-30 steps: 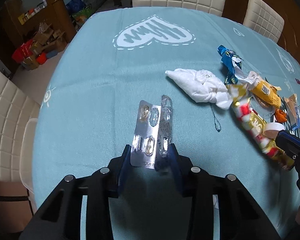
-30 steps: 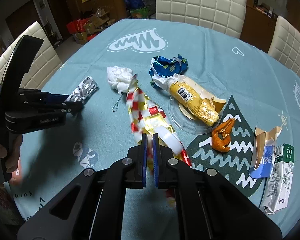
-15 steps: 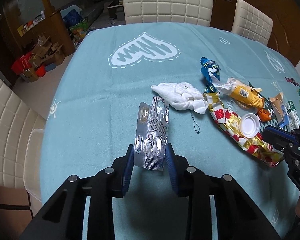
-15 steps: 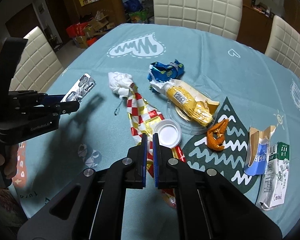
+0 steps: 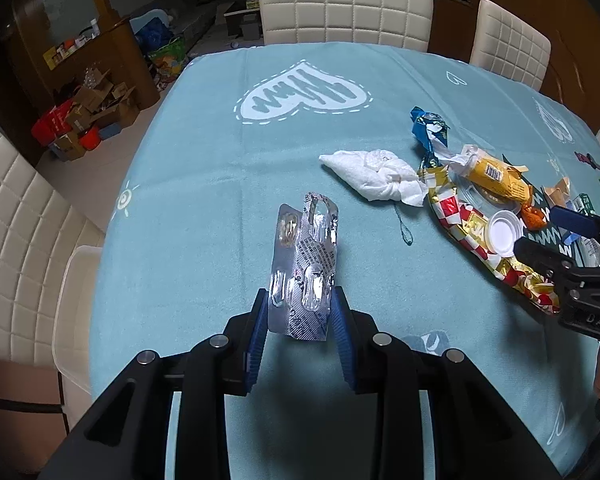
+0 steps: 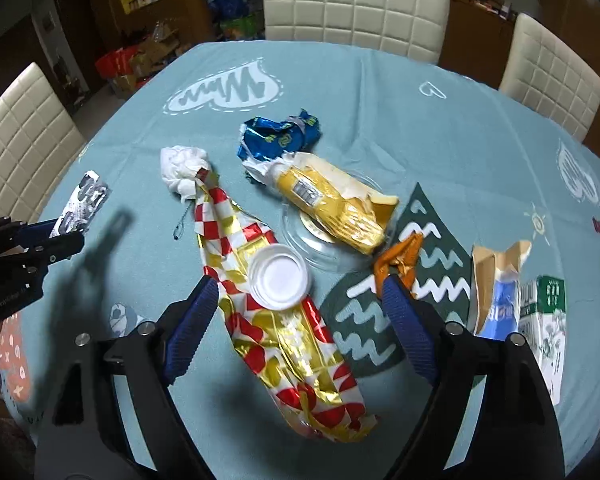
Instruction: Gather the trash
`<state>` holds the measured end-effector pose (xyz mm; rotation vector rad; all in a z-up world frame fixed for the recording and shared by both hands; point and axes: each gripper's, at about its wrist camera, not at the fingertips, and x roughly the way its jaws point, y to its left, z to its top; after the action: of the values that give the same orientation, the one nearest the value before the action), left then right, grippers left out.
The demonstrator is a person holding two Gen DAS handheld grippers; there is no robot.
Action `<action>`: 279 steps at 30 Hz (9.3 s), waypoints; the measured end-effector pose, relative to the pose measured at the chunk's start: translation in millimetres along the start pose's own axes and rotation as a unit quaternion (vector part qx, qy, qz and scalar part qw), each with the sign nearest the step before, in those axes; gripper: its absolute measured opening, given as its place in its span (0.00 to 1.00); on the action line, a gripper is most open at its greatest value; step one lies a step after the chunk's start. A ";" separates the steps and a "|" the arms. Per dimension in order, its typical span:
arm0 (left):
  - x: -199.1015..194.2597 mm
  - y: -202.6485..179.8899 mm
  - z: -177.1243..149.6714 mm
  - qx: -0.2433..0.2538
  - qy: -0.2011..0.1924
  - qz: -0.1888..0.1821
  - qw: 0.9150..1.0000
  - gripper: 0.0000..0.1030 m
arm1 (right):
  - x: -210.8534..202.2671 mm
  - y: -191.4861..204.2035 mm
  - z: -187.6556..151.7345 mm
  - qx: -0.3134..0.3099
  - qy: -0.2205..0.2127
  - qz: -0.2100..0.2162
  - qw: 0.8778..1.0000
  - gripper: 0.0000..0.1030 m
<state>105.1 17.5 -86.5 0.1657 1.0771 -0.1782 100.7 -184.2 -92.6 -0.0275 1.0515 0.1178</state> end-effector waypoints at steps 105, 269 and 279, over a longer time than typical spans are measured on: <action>-15.4 380.7 -134.0 -0.325 0.047 0.205 0.922 0.83 | 60.5 486.4 106.5 -0.341 -0.037 0.236 0.909 0.69; -13.3 305.0 -92.9 -0.234 0.029 0.121 0.964 0.21 | 37.1 378.0 67.3 -0.274 0.002 0.121 0.954 0.53; -3.3 338.5 -81.4 -0.259 0.030 0.137 0.956 0.25 | 56.8 390.9 86.4 -0.273 0.004 0.126 0.954 0.53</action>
<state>109.8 365.1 -105.4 -0.1539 1.1149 0.3611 160.2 215.7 -85.7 -0.3959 1.0003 0.6392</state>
